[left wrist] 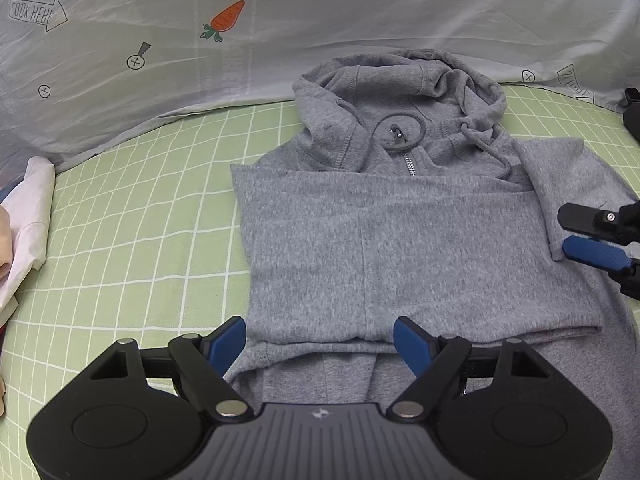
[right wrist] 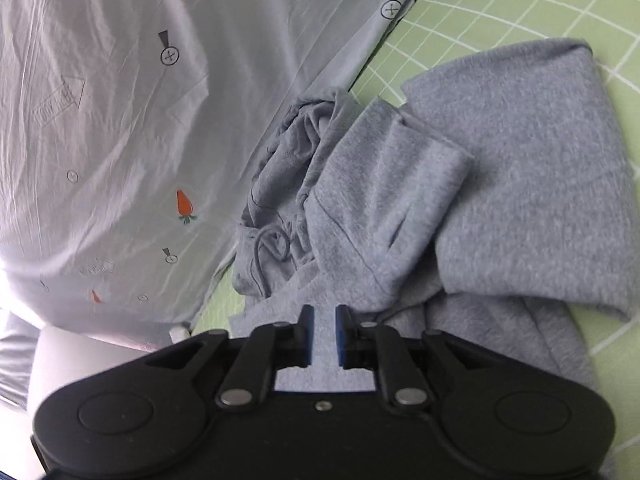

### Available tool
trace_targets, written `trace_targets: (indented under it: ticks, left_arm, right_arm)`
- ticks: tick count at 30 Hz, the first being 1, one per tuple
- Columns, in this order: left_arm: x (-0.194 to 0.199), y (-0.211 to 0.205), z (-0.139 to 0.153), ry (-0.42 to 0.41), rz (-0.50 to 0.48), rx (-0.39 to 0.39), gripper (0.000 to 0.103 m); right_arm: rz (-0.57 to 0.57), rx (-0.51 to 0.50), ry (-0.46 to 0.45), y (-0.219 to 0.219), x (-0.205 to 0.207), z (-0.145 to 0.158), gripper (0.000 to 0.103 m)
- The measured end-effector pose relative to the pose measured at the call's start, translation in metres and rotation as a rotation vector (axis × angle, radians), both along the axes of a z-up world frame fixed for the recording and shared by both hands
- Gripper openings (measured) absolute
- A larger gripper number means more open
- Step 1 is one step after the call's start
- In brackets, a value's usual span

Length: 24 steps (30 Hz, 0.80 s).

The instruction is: Fold clothes

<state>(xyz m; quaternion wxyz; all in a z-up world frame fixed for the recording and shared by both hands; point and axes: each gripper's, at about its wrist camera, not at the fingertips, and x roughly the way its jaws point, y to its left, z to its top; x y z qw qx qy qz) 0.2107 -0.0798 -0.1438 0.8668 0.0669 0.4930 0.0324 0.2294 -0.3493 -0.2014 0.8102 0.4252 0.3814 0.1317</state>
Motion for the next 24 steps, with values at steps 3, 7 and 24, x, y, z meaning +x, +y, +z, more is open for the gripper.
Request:
trace_targets:
  ticks: [3, 7, 24]
  left_arm:
    - [0.001, -0.007, 0.002, -0.006, -0.029, -0.012, 0.082]
    - [0.005, -0.022, 0.005, -0.017, -0.078, -0.030, 0.082]
    - [0.043, -0.118, -0.002, -0.097, -0.379, -0.169, 0.067]
  right_arm:
    - [-0.017, -0.143, -0.048, -0.001, -0.012, 0.022, 0.087]
    - [-0.158, -0.434, -0.105, -0.020, -0.029, 0.042, 0.103]
    - [-0.271, -0.925, 0.110, -0.062, -0.055, -0.008, 0.103]
